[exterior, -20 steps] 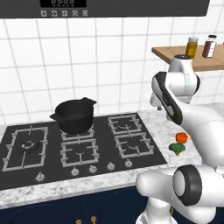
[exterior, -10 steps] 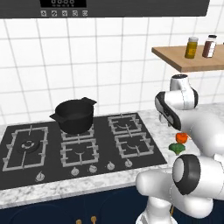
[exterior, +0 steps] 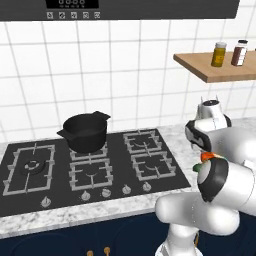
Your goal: Put the squash and broccoli in the pot. Retrieve the spatula and lightly stir the vegetables in the pot.
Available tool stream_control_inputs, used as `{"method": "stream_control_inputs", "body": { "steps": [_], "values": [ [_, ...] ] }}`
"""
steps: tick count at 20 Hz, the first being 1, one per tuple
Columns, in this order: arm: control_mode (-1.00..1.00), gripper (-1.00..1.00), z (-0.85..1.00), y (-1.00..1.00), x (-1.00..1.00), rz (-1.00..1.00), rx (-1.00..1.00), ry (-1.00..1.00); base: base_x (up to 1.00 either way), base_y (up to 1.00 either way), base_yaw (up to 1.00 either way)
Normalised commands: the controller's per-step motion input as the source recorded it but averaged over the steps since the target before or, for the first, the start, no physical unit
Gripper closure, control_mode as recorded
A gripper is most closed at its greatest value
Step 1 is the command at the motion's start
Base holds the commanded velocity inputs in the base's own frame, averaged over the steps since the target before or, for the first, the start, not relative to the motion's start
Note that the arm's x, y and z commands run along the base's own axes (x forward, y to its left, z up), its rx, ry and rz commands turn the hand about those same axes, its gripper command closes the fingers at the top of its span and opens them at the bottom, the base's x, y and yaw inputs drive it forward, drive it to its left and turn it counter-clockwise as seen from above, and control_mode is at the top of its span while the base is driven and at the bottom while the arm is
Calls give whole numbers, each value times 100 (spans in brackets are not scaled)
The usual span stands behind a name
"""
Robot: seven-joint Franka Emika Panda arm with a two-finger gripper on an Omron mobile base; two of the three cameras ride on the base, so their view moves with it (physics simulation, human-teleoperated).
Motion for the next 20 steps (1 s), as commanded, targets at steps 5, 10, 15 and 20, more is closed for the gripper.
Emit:
{"method": "stream_control_inputs", "body": {
  "steps": [5,10,15,20],
  "values": [
    [-100,-100,-43,-22,23,-1,0,0,0,0,0],
    [-100,-100,-35,-11,40,0,1,0,0,0,0],
    [-100,-100,-25,-14,38,0,1,0,0,0,0],
    [-100,-100,-32,-12,24,0,2,0,0,0,0]
  ]
}}
